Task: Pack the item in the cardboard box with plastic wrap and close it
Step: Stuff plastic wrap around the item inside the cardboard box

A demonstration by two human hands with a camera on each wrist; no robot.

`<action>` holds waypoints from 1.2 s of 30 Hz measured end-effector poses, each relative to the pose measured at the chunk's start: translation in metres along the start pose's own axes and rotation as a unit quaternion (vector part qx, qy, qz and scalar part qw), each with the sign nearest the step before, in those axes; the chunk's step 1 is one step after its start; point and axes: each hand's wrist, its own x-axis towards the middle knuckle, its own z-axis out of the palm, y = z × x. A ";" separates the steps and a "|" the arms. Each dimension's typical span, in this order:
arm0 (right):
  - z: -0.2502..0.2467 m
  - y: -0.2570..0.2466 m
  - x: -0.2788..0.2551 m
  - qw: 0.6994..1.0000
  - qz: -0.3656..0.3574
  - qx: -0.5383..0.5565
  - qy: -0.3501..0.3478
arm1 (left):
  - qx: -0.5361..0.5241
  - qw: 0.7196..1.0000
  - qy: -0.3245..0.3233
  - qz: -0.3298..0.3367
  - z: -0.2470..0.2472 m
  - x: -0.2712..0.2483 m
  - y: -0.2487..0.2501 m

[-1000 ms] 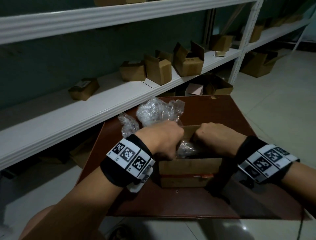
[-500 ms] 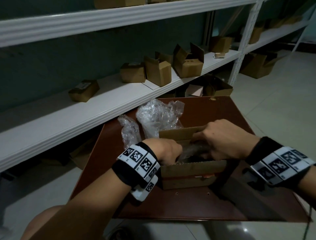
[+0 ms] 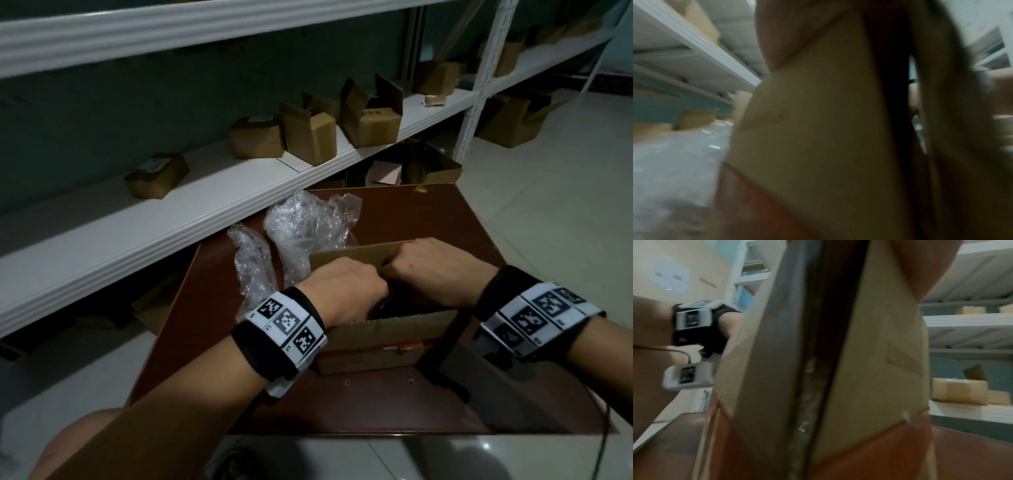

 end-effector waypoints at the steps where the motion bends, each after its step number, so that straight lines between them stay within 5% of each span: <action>1: -0.001 -0.001 -0.003 1.000 0.004 0.000 -0.005 | -0.005 1.000 -0.008 -0.006 0.001 0.002 0.001; 8: -0.016 -0.005 -0.012 0.999 -0.042 -0.026 0.023 | -0.042 0.996 -0.059 -0.046 0.003 0.006 -0.002; 15: -0.012 -0.005 -0.007 0.999 -0.030 0.006 -0.043 | -0.075 0.994 -0.070 -0.043 0.008 0.002 -0.007; 21: -0.006 -0.003 0.003 0.994 0.018 0.030 -0.107 | -0.188 0.982 -0.015 0.034 0.009 -0.004 -0.026; 25: 0.004 0.004 0.001 0.984 0.040 0.072 -0.158 | -0.228 0.970 -0.042 0.069 0.013 0.001 -0.027; 32: 0.002 0.009 -0.001 0.958 0.077 0.199 -0.191 | -0.147 0.988 -0.013 0.043 0.018 0.000 -0.023; 36: 0.011 0.013 -0.002 0.966 0.071 0.158 -0.192 | -0.083 0.996 0.013 0.030 0.021 0.000 -0.018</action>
